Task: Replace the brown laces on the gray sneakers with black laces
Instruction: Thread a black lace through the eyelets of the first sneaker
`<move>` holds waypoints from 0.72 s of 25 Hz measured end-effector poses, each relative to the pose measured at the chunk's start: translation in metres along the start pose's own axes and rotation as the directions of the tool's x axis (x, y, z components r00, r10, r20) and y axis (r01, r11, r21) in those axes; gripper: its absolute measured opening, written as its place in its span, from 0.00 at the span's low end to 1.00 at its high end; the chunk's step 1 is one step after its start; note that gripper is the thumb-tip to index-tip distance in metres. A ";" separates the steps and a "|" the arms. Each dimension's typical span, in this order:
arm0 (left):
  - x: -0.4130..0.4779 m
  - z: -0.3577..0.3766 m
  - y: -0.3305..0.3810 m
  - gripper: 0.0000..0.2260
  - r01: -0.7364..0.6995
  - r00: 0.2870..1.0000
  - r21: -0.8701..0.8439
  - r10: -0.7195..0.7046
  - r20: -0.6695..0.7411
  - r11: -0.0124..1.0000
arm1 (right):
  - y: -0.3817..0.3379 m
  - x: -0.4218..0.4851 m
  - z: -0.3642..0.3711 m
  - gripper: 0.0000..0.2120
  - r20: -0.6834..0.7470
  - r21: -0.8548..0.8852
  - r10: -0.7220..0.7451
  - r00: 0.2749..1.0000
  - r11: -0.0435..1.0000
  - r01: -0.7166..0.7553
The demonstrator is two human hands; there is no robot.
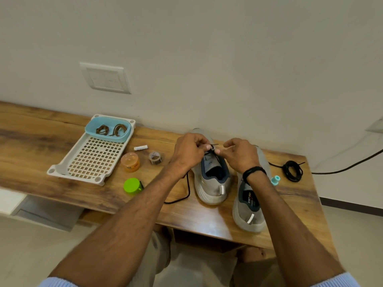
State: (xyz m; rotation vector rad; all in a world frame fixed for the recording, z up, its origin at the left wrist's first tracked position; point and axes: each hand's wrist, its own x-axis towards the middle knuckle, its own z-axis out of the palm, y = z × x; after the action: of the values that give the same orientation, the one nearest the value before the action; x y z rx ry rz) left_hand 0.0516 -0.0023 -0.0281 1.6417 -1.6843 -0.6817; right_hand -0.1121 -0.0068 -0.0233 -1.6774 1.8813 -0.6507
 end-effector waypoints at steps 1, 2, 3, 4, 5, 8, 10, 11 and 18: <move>0.000 0.002 0.000 0.05 0.000 1.000 0.015 0.000 0.021 1.000 | 0.003 0.001 0.002 0.12 0.054 -0.039 0.010 0.998 0.999 -0.008; -0.001 0.004 -0.001 0.06 -0.008 0.999 0.025 0.007 0.048 1.000 | 0.005 0.001 0.004 0.11 0.080 -0.054 0.012 0.997 0.998 -0.008; -0.002 0.007 0.000 0.07 -0.017 0.998 0.028 0.015 0.066 0.999 | 0.006 0.002 0.006 0.10 0.074 -0.055 0.016 0.997 0.998 -0.012; -0.002 0.010 0.000 0.07 -0.023 0.997 0.031 0.020 0.074 0.999 | 0.008 0.003 0.007 0.09 0.046 -0.038 0.028 0.999 0.999 -0.026; -0.002 0.012 0.001 0.07 -0.024 0.997 0.036 0.022 0.074 0.999 | 0.009 0.006 0.008 0.09 0.019 -0.002 0.055 0.998 0.999 -0.055; -0.002 0.021 0.001 0.06 0.013 0.996 0.037 -0.016 0.085 0.999 | 0.015 0.014 0.012 0.06 0.040 0.180 0.196 0.980 0.963 -0.200; -0.001 0.026 -0.002 0.06 0.050 0.993 0.001 -0.050 0.110 0.999 | 0.018 0.017 0.016 0.12 0.082 0.301 0.283 0.956 0.907 -0.294; 0.000 0.028 -0.003 0.06 0.058 0.991 -0.011 -0.056 0.118 0.998 | 0.018 0.017 0.017 0.13 0.097 0.347 0.309 0.946 0.881 -0.323; 0.000 0.030 -0.002 0.06 -0.034 0.992 0.079 0.024 0.124 0.996 | 0.022 0.019 0.018 0.13 0.104 0.349 0.304 0.947 0.880 -0.321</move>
State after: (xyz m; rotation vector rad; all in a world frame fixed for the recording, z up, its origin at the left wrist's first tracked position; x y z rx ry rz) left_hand 0.0297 -0.0047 -0.0487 1.6567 -1.8414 -0.7217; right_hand -0.1176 -0.0238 -0.0524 -1.1151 1.8114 -0.7603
